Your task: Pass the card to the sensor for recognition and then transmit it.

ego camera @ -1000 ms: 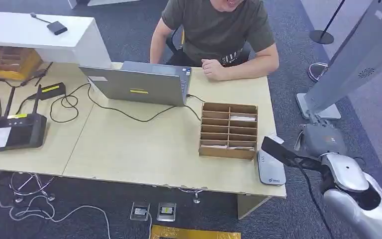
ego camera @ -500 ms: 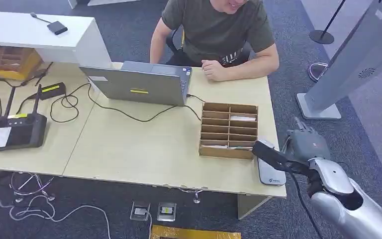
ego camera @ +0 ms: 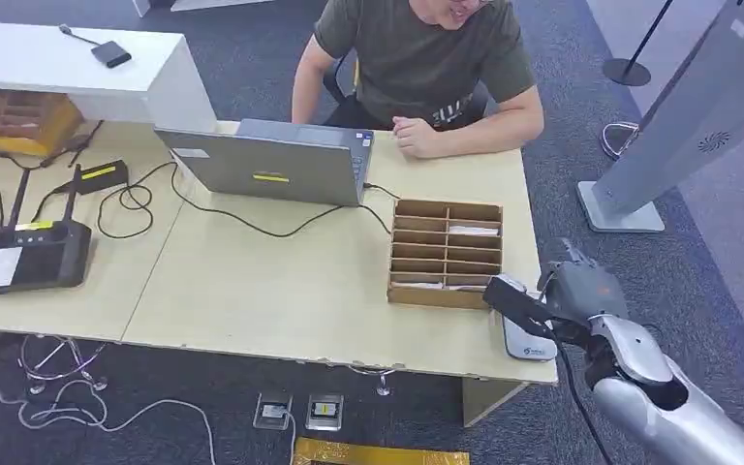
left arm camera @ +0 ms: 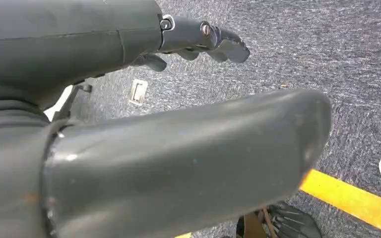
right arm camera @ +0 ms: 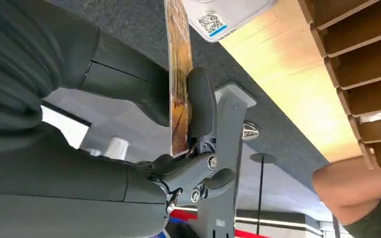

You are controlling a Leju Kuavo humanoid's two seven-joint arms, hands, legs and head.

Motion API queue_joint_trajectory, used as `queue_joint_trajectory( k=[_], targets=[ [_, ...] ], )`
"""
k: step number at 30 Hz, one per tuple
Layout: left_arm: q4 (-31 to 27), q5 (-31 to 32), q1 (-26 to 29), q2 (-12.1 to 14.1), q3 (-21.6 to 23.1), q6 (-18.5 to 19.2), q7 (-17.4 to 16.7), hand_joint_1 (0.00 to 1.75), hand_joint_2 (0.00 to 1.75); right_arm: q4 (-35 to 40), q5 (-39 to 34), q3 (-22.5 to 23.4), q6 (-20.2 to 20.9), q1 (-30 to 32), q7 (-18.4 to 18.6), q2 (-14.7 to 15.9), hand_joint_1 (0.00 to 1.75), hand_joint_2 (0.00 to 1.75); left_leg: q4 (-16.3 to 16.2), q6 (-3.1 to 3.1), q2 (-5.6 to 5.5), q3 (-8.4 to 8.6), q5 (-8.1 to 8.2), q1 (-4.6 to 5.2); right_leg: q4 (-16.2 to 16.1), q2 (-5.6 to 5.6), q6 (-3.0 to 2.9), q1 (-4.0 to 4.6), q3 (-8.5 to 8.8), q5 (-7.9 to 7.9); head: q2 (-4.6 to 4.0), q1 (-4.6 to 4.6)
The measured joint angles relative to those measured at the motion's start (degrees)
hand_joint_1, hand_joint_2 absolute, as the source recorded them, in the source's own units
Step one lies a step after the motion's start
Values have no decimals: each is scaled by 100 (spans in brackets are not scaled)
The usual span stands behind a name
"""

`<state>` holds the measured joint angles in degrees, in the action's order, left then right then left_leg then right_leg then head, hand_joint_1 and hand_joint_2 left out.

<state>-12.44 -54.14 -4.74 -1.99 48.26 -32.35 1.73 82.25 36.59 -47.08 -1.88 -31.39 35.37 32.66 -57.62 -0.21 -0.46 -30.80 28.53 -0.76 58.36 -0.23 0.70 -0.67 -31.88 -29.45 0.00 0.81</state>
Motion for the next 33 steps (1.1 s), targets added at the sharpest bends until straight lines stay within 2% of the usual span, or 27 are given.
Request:
queue_joint_trajectory(
  k=[11, 21, 33],
  targets=[
    [0, -59, 0, 44, 114, 26, 0, 0, 0, -158, -192, 4, -85, 170, 149, -11, 175, 175, 0, 0, 0, 0, 0, 0, 0, 0, 0, 0, 0, 0, 0, 0],
    [0, -114, -8, 55, 199, 24, 0, 0, 0, -243, -181, 0, -219, 269, 59, -101, 175, 175, 0, 0, 0, 0, 0, 0, 0, 0, 0, 0, 0, 0, 0, 0],
    [0, -212, -16, 92, 284, -11, -20, 0, 0, -341, -81, -74, -184, 285, 37, -221, 175, 175, 0, 0, 0, 0, 0, 0, 0, 0, 0, 0, 1, 0, 0, 0]
  ],
)
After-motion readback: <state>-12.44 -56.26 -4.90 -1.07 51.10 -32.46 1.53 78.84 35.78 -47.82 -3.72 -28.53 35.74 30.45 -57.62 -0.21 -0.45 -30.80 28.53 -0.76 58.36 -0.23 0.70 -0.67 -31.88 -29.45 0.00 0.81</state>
